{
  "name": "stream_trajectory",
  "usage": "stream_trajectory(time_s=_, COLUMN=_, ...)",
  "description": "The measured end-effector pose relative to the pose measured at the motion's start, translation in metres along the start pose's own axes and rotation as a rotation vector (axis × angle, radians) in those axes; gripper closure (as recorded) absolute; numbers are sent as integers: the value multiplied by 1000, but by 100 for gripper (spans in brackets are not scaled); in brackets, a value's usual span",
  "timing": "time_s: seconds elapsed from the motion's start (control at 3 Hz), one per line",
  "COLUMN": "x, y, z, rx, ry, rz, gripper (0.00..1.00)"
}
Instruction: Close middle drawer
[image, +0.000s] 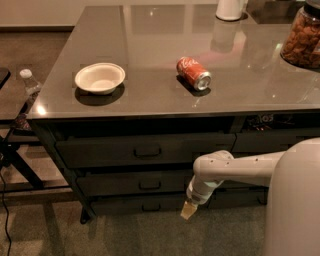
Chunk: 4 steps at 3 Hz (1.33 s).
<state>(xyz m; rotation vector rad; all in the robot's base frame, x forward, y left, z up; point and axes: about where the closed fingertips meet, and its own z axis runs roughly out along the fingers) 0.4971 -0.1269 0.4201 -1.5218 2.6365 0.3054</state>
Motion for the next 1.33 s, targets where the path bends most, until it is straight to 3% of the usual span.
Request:
stream_trajectory(time_s=0.33, x=0, y=0, z=0, rx=0, ry=0, rz=0, gripper=63)
stream_trajectory(time_s=0.67, x=0, y=0, z=0, rx=0, ry=0, rz=0, gripper=60)
stream_trajectory(time_s=1.33, x=0, y=0, z=0, rx=0, ry=0, rz=0, gripper=13)
